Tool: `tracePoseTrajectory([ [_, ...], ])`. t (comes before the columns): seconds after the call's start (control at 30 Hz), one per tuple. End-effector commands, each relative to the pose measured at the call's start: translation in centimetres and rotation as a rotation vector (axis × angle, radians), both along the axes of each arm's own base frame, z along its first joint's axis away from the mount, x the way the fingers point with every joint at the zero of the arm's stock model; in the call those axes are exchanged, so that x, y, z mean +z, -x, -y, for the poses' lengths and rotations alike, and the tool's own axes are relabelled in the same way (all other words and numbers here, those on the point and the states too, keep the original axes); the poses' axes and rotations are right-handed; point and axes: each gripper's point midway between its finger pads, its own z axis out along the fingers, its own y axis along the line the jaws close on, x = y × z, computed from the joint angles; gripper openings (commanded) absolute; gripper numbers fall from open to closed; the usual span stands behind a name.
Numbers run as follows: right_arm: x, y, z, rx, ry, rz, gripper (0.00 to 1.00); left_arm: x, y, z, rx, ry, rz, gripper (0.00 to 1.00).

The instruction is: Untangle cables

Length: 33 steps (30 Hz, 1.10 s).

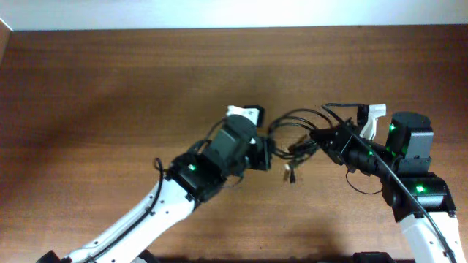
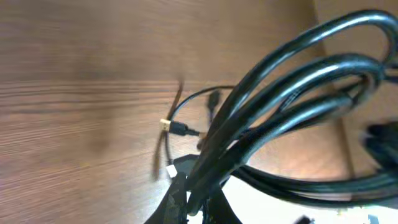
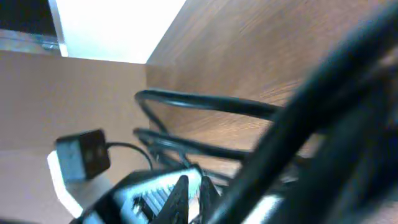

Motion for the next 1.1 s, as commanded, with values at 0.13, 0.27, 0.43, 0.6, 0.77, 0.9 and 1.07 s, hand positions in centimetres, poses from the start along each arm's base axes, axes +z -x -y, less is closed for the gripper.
tracePoseTrajectory([
  [0.13,3.1,-0.6,-0.9,0.041,-0.092,0.091,0.04,-2.8,-0.9,-5.4,0.168,-0.158,-0.086,0.00],
  [0.27,4.5,-0.7,-1.4,0.064,-0.132,0.129,0.04,-3.6,-1.5,-7.7,0.227,-0.187,-0.129,0.00],
  [0.43,4.7,-0.9,-1.0,0.052,-0.131,0.139,0.04,-4.6,-2.3,-11.7,0.355,-0.193,-0.220,0.00],
  [0.6,4.5,-1.7,1.9,-0.030,-0.141,0.125,0.04,-5.3,-2.6,-15.0,0.619,-0.095,-0.376,0.00],
  [0.77,3.1,-1.9,5.9,-0.156,-0.136,0.062,0.04,-5.3,-2.8,-15.2,0.626,-0.089,-0.377,0.00],
  [0.9,1.2,-1.3,7.5,-0.193,-0.077,0.023,0.04,-5.2,-2.8,-15.2,0.627,-0.087,-0.374,0.00],
  [1.07,-4.4,0.6,11.5,-0.423,0.080,-0.230,0.05,-3.8,-3.8,-14.4,0.535,-0.076,-0.279,0.00],
])
